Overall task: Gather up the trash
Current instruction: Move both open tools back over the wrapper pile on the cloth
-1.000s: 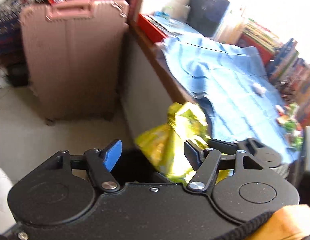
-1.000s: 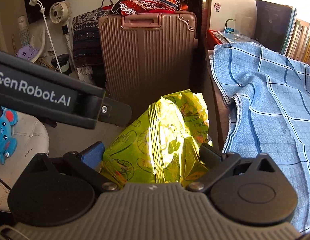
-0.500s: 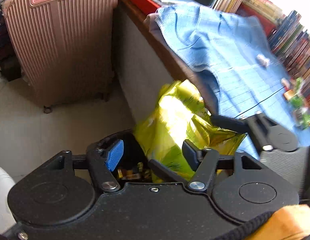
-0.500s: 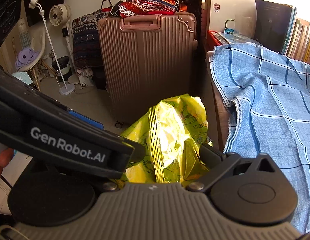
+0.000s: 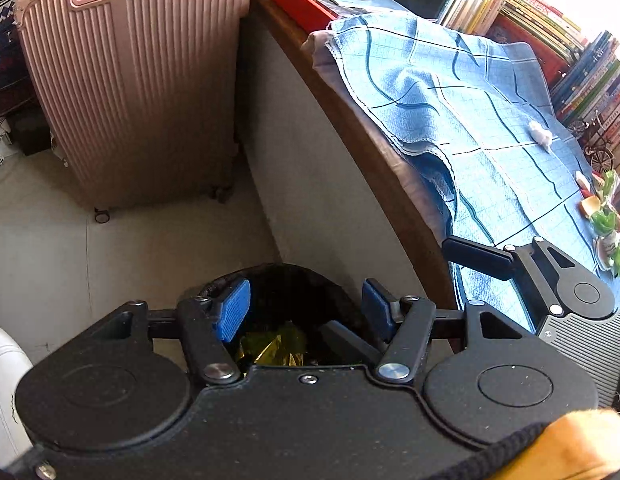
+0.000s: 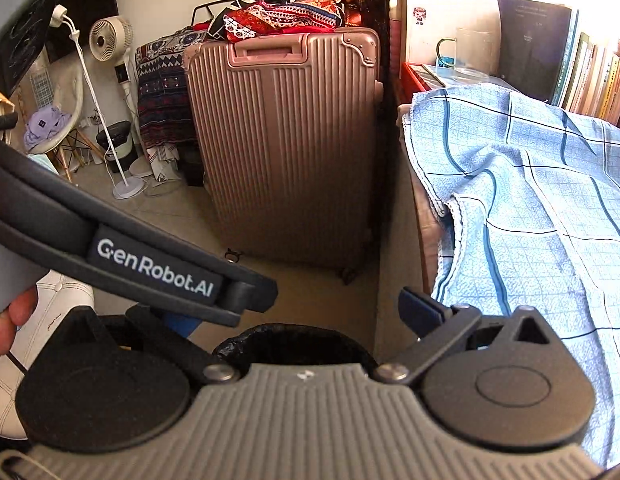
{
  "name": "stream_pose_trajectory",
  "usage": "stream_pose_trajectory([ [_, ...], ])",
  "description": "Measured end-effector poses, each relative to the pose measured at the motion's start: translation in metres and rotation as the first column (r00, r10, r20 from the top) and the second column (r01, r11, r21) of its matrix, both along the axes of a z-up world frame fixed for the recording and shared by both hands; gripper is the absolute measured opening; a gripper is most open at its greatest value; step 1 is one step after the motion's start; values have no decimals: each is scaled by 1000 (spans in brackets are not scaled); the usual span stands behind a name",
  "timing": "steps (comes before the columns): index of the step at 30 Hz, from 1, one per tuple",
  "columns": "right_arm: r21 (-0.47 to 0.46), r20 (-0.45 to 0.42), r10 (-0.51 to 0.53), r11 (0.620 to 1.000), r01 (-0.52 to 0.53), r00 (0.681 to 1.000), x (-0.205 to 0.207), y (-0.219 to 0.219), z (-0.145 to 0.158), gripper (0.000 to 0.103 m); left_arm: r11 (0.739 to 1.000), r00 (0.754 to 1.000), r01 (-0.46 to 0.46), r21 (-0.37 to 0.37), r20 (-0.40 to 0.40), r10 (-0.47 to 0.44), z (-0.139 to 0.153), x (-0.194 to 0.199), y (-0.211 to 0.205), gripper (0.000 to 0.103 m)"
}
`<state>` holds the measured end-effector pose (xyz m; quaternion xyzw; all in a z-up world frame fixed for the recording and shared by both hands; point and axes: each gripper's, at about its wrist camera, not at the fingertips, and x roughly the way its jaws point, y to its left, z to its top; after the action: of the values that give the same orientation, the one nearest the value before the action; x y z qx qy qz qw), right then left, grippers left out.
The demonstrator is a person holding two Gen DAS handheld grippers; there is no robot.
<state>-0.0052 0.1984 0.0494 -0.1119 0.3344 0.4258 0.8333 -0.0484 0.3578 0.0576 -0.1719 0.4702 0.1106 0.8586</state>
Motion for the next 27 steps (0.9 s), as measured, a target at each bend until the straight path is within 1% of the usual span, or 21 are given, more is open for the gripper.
stream_pose_trajectory([
  [6,14,0,-14,1000,14,1000,2,-5,4,103,1000,999,-24,-18,23,25,7,-1,1,62],
  [8,18,7,-26,1000,26,1000,3,-8,6,103,1000,1000,-12,4,29,12,12,3,-2,64],
  [10,21,10,-45,999,45,999,4,-12,7,103,998,999,-1,56,34,-1,17,9,-8,69],
  [11,22,12,-58,998,57,998,6,-14,8,103,997,999,3,79,40,-6,20,12,-10,70],
  [14,39,22,-109,993,109,994,10,-25,12,103,996,998,3,85,69,-9,29,22,-15,75],
  [17,41,28,-171,985,170,985,18,-38,15,103,997,993,14,82,116,-24,41,33,-22,79],
  [18,40,25,-198,980,197,980,21,-43,17,103,996,991,23,84,133,-34,45,37,-25,82],
  [20,50,20,-255,966,254,967,28,-55,21,103,995,986,48,91,158,-62,51,47,-32,83],
  [22,63,17,-322,945,321,947,38,-70,24,103,993,980,76,91,176,-91,55,60,-40,86],
  [26,58,26,-417,908,415,909,55,-97,26,103,989,966,129,69,215,-141,59,86,-61,89],
  [27,58,32,-442,896,440,896,58,-105,26,103,987,962,148,58,223,-157,59,93,-67,93],
])
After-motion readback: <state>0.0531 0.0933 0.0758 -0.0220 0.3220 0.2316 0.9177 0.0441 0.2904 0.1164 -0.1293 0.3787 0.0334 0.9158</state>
